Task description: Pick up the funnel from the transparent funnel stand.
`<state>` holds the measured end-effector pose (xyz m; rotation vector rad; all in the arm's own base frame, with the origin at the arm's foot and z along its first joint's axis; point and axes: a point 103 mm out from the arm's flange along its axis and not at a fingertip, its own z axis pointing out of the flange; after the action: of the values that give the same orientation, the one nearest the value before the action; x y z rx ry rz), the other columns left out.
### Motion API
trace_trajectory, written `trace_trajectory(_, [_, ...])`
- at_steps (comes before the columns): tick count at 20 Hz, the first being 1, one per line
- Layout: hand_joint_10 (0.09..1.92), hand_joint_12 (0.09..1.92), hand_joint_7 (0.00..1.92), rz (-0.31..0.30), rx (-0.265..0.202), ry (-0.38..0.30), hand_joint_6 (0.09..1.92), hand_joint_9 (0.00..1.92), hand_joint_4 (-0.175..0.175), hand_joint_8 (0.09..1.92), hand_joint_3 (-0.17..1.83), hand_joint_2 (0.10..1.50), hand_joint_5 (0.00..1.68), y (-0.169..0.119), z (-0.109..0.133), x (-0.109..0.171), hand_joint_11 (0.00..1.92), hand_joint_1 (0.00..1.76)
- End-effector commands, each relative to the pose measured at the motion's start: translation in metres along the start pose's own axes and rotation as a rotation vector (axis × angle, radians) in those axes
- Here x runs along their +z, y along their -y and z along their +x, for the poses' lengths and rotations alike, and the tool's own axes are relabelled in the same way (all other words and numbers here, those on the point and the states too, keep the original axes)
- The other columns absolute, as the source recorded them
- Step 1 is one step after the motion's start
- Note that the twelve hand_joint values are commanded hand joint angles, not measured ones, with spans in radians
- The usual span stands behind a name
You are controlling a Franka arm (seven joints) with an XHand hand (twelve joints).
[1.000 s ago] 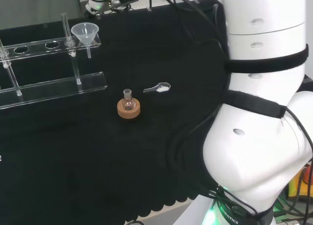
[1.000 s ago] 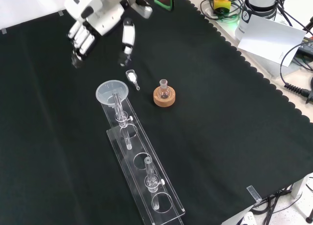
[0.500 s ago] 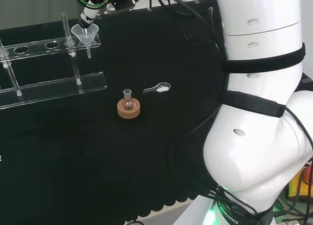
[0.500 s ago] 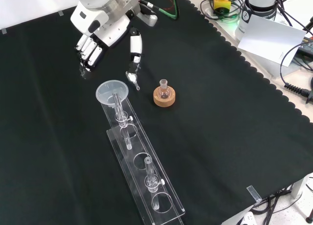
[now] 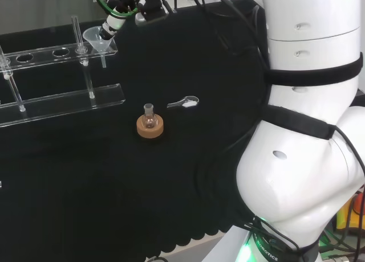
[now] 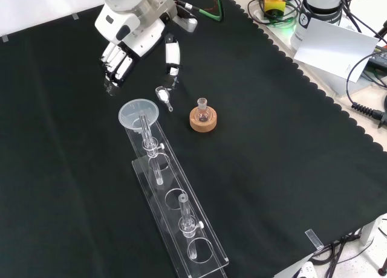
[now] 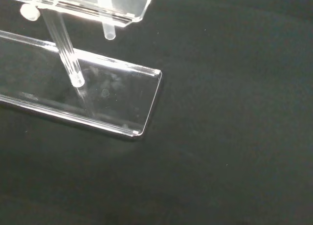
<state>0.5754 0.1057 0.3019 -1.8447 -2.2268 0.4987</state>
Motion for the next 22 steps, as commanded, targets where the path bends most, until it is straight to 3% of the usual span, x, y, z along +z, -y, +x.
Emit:
trace_trajectory(1, [0.77, 1.44, 0.02, -0.024, -0.013, -0.003, 0.09, 0.2, -0.026, 0.69, 0.25, 0.78, 0.15, -0.002, -0.01, 0.003, 0.19, 0.45])
trace_trajectory(12, [0.8, 1.45, 0.02, -0.012, -0.047, 0.011, 0.09, 0.2, -0.034, 0.71, 0.24, 0.77, 0.11, -0.014, -0.003, 0.012, 0.2, 0.46])
trace_trajectory(16, [0.8, 1.45, 0.01, -0.026, -0.064, 0.02, 0.09, 0.19, -0.033, 0.71, 0.24, 0.77, 0.11, -0.023, 0.012, 0.006, 0.2, 0.46])
trace_trajectory(22, [0.81, 1.44, 0.0, -0.006, -0.076, 0.021, 0.09, 0.16, -0.031, 0.66, 0.23, 0.77, 0.1, -0.029, 0.009, 0.011, 0.21, 0.47])
